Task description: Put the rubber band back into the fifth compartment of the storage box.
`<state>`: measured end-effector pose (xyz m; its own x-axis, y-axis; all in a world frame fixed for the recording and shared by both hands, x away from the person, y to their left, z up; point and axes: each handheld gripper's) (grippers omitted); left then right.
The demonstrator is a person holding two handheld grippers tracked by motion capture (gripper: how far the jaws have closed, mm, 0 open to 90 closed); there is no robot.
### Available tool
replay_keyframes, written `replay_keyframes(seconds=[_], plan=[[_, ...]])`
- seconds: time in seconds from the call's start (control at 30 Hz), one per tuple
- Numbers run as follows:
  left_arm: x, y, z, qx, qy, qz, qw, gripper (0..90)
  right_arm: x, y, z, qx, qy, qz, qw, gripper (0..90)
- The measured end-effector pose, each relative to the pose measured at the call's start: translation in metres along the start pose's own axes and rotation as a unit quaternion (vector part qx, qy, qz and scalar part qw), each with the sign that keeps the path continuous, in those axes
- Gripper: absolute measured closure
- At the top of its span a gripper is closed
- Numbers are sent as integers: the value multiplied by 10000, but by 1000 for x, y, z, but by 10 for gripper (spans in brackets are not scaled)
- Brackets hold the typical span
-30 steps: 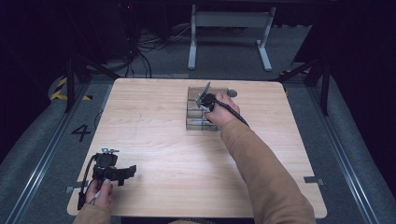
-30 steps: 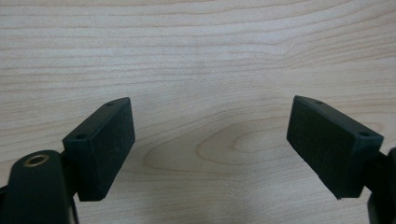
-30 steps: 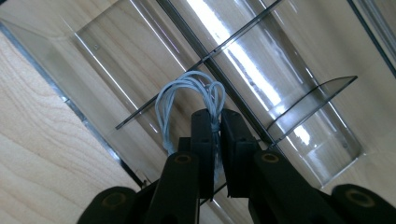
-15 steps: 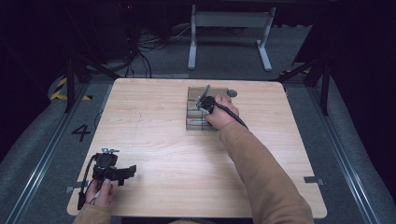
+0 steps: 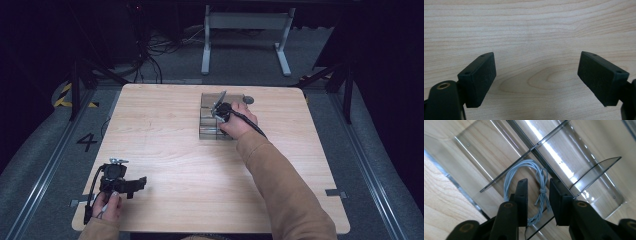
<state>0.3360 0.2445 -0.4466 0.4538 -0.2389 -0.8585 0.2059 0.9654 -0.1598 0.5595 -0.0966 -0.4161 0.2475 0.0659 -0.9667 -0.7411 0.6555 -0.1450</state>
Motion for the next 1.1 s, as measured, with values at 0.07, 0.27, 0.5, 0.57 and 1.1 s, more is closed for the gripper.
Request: replay_keyframes(seconds=[0.07,0.27,0.5,0.57,1.1], plan=[[0,0,0,4,-17,3,10000,160,-3,0,-1,-16,-51,-19,10000,666],[1,-2,2,33,-18,-12,10000,160,-12,-2,-4,20,-206,3,9998,625],[2,-3,3,57,-4,-26,10000,160,-27,-3,-8,88,-483,136,9987,609],[2,-3,3,59,-5,-31,10000,160,-33,-3,-10,119,-599,218,9979,604],[2,-4,3,38,-31,-6,10000,160,-73,-12,-50,222,-1315,651,9889,573]])
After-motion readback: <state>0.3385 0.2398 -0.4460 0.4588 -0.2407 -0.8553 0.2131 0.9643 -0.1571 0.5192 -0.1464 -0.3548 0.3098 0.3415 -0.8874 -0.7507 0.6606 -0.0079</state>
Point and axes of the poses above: each handheld gripper's, and its own axes: x roughly forward along the jaws, z roughly out of its top, y roughly to its left, and after that the axes turned 3 degrees about y, right-handed
